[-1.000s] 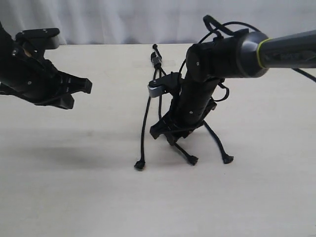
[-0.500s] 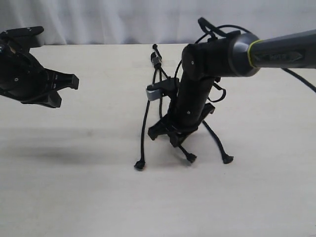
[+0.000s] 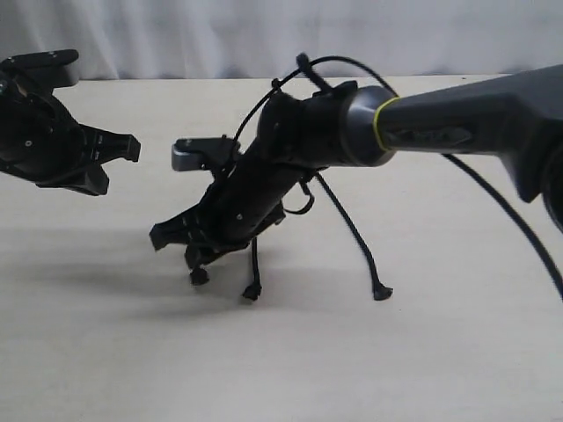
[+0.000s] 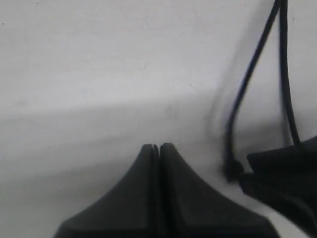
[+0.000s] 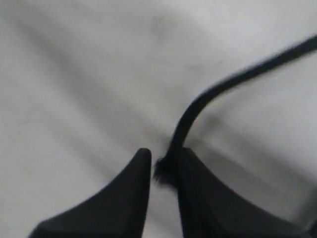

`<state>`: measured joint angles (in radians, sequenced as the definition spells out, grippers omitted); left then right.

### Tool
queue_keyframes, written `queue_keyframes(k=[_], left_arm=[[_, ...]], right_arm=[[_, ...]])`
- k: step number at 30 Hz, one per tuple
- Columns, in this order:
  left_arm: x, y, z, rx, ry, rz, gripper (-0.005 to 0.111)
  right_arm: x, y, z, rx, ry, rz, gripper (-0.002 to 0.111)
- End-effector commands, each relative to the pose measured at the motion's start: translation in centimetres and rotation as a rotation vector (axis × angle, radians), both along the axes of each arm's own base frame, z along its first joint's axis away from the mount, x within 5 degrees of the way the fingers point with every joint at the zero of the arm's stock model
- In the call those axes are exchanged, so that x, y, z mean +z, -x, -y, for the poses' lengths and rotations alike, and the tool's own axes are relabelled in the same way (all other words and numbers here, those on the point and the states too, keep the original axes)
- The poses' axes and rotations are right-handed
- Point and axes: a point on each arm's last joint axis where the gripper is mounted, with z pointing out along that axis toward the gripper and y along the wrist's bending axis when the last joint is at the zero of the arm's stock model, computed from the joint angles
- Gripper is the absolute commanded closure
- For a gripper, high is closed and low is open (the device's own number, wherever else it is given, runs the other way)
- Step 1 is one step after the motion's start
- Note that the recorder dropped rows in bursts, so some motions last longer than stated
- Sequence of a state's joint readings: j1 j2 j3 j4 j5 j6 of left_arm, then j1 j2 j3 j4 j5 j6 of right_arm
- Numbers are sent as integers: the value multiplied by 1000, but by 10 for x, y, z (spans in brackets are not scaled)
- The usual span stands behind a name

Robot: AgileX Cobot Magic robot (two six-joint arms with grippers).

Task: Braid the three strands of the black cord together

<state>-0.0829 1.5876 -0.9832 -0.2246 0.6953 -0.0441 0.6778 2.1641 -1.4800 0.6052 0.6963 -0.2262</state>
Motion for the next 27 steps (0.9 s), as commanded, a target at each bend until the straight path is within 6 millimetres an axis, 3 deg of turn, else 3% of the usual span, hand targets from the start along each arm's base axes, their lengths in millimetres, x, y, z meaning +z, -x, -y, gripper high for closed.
queue_keyframes(k=[1,6,10,16,18,20,22,24,25,26,27], left_arm=[[1,-1,0,2,0,-3,107],[1,0,0,1,1,-11,107],[1,0,0,2,4,-14,107],[1,1,0,2,5,-20,107],[1,1,0,1,5,-22,107],[1,1,0,1,5,-22,107],[1,1,0,1,5,-22,107],[1,1,0,-4,4,-25,107],[0,3,3,-34,-2,-32,107],[0,3,6,-46,-3,-36,107],[0,5,14,-82,-7,-42,107]], right_arm=[[19,-1,-3,49,26,15,64],[36,-11,16,22,261,90,63],[18,-8,17,18,408,110,63],[-11,-2,13,55,493,56,64],[-14,-2,17,56,544,56,72],[-14,-4,22,74,603,78,89],[-6,-6,25,87,634,107,104],[21,-12,33,64,627,150,104],[43,-19,45,42,595,173,104],[53,-24,55,24,580,173,104],[64,-33,78,-7,558,150,104]])
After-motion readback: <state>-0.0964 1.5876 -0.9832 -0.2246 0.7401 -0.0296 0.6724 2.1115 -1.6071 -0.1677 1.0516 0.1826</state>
